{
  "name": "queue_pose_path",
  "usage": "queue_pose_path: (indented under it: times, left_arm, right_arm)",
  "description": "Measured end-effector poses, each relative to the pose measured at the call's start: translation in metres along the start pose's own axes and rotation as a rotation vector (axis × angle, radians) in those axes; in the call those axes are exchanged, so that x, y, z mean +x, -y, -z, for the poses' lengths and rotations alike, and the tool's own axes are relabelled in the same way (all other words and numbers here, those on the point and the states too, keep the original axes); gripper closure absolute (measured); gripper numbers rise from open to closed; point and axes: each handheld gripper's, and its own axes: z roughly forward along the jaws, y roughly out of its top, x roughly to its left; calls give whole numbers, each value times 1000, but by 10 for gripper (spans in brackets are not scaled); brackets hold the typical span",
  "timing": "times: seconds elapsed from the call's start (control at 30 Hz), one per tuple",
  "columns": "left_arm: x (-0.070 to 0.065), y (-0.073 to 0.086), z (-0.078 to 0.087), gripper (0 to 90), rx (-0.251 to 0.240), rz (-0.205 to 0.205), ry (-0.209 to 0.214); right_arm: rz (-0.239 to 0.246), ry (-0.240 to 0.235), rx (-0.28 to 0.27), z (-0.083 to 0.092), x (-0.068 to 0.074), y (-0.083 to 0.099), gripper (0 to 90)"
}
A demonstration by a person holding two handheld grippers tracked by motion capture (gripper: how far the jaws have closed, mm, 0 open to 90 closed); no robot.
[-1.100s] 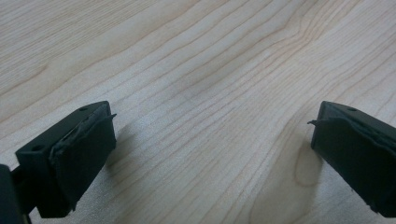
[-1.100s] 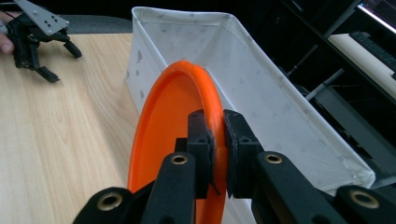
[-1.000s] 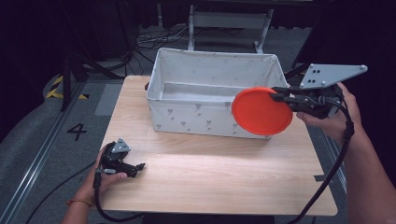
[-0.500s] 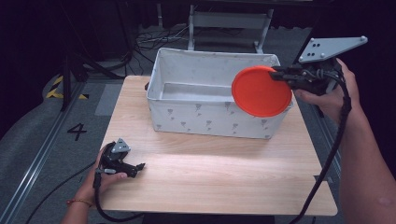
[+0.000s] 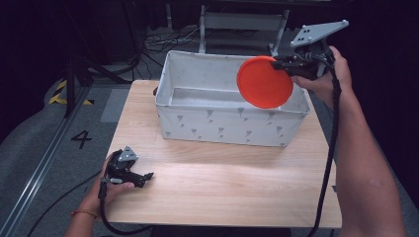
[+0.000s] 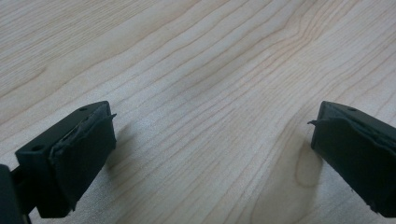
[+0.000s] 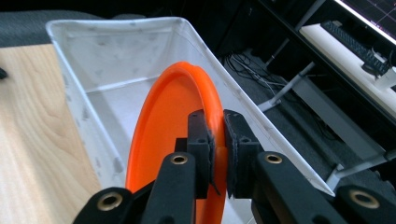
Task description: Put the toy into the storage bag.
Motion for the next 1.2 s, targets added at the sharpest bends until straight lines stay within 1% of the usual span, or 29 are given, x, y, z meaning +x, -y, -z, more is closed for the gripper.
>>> queue_pose_path:
  times: [0.07, 0.13, 0.17, 0.2, 0.27, 0.33, 0.4, 0.47, 0.57, 0.63, 0.67, 0.7, 0.73, 0.77, 0.83, 0.9, 0.93, 0.97, 1.0, 1.07, 1.13, 1.2]
  left_arm:
    - [0, 0, 0, 2, 0, 0, 0]
    - [0, 0, 0, 2, 0, 0, -1]
    - [0, 0, 0, 2, 5, -1, 2]
    - [0, 0, 0, 2, 5, -1, 2]
    - [0, 0, 1, 2, 6, -2, 2]
    - [1, 0, 0, 2, 4, -5, 6]
    - [1, 0, 0, 2, 4, -7, 6]
    - [1, 0, 0, 2, 4, -8, 6]
    - [1, 0, 0, 2, 4, -7, 6]
    - [1, 0, 0, 2, 0, -7, 4]
    - [1, 0, 0, 2, 0, -7, 4]
    - [1, 0, 0, 2, 1, -6, 4]
    - [1, 0, 0, 2, 1, -6, 4]
    - [1, 0, 0, 2, 1, -7, 4]
    - [1, 0, 0, 2, 1, -7, 4]
    - [1, 0, 0, 2, 0, -7, 4]
    - [1, 0, 0, 2, 1, -7, 4]
    - [1, 0, 0, 2, -1, -7, 4]
    - [1, 0, 0, 2, -1, -7, 4]
    - [1, 0, 0, 2, 0, -6, 4]
    - [1, 0, 0, 2, 0, -7, 3]
    - [1, 0, 0, 2, 0, -6, 3]
  right_arm:
    - [0, -5, 7, -10, -3, 0, 822]
    - [-16, -15, 11, -20, -7, 1, 822]
    - [-15, -18, 13, -24, -8, 2, 822]
    - [-15, -18, 13, -24, -8, 2, 822]
    - [-26, -21, 29, -35, -10, 5, 822]
    - [-20, -22, 46, -43, -9, 7, 822]
    - [-4, -29, 54, -52, -5, 9, 822]
    - [-8, -42, 58, -60, -2, 13, 822]
    - [-3, -40, 97, -73, -1, 20, 822]
    - [-9, -50, 121, -80, -1, 25, 822]
    - [-9, -50, 121, -80, -1, 25, 822]
    - [-2, -62, 142, -86, 1, 30, 822]
    - [-2, -62, 142, -86, 1, 30, 822]
    - [0, -72, 160, -90, 2, 35, 822]
    - [5, -78, 167, -92, 2, 37, 822]
    - [10, -92, 193, -96, 2, 41, 822]
    - [25, -96, 207, -97, 3, 42, 822]
    - [43, -109, 227, -99, 5, 45, 822]
    - [43, -109, 227, -99, 5, 45, 822]
    - [64, -125, 254, -101, 6, 48, 821]
    - [74, -145, 273, -101, 6, 51, 821]
    - [83, -153, 289, -102, 6, 53, 821]
